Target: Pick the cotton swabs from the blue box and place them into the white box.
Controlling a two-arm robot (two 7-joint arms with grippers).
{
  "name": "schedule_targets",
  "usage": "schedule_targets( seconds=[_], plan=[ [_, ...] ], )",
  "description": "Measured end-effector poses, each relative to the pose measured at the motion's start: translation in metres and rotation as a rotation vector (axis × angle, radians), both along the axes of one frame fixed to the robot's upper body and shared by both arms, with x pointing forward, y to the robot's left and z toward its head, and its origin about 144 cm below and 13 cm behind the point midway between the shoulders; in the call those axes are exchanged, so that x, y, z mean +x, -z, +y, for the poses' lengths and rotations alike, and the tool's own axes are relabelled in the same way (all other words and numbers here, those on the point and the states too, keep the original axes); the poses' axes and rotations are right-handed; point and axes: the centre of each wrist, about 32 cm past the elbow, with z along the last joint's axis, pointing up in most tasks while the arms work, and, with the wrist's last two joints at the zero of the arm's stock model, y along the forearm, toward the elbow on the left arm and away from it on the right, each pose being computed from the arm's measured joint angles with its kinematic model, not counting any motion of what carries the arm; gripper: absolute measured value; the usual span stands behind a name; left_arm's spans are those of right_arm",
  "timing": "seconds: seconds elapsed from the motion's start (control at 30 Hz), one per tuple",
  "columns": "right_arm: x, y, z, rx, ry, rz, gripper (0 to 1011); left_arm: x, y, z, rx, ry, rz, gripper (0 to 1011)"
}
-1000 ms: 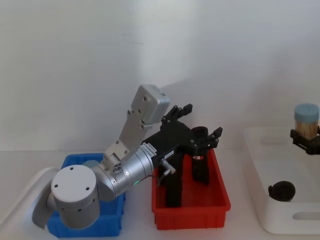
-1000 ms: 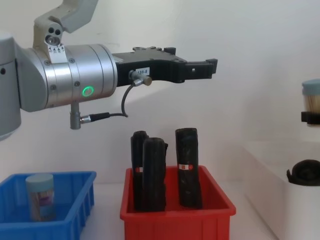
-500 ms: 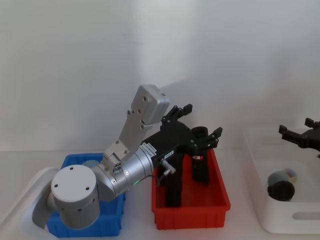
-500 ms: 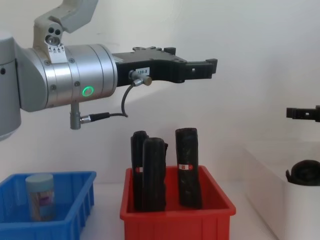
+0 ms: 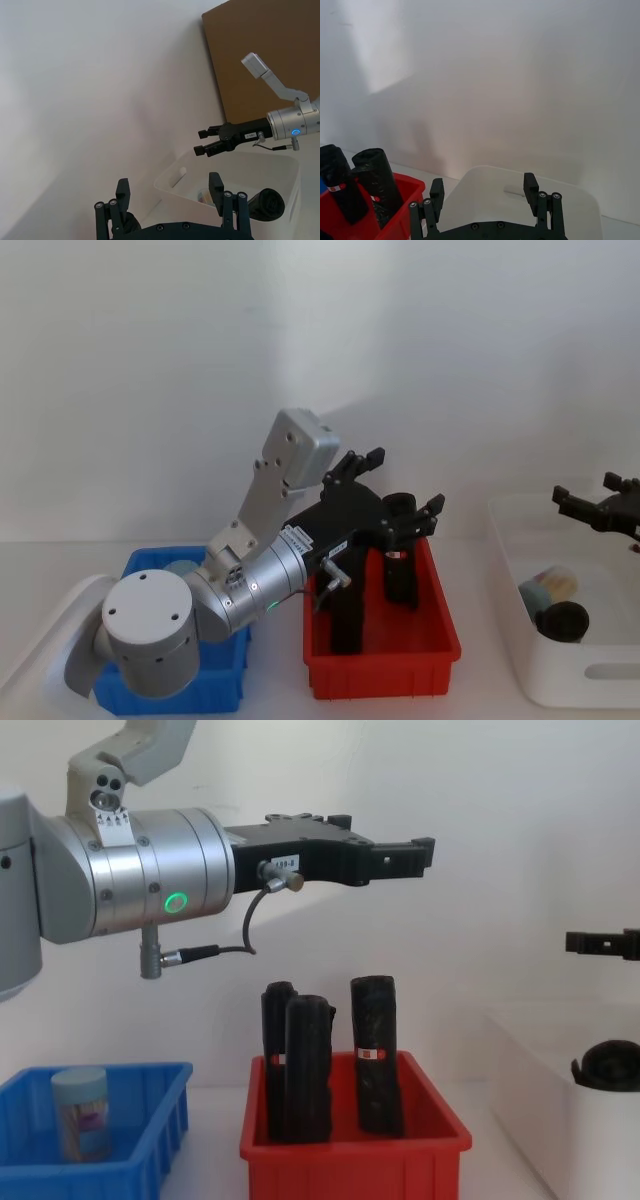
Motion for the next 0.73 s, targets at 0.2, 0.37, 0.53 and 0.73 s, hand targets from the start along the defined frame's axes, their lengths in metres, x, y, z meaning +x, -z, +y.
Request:
schedule_targets(
  seconds=[0.2, 0.37, 0.53, 0.73],
  plan=[
    [0.0009, -0.0002, 0.0001, 0.002, -0.002, 0.0, 1002, 0.0, 0.0, 0.0, 0.0, 0.0, 0.0, 1003],
    [0.0015, -0.0001, 0.0001, 0.004, -0.004, 0.001, 1002, 0.0, 0.0, 0.0, 0.0, 0.0, 0.0, 1003],
    [0.0019, -0.0003, 0.0002, 0.005, -0.005, 0.001, 1002, 0.0, 0.0, 0.0, 0.0, 0.0, 0.0, 1003],
    [0.0022, -0.0003, 0.0003, 0.006, -0.006, 0.0, 1002, 0.0, 0.0, 0.0, 0.0, 0.0, 0.0, 1003]
  ],
)
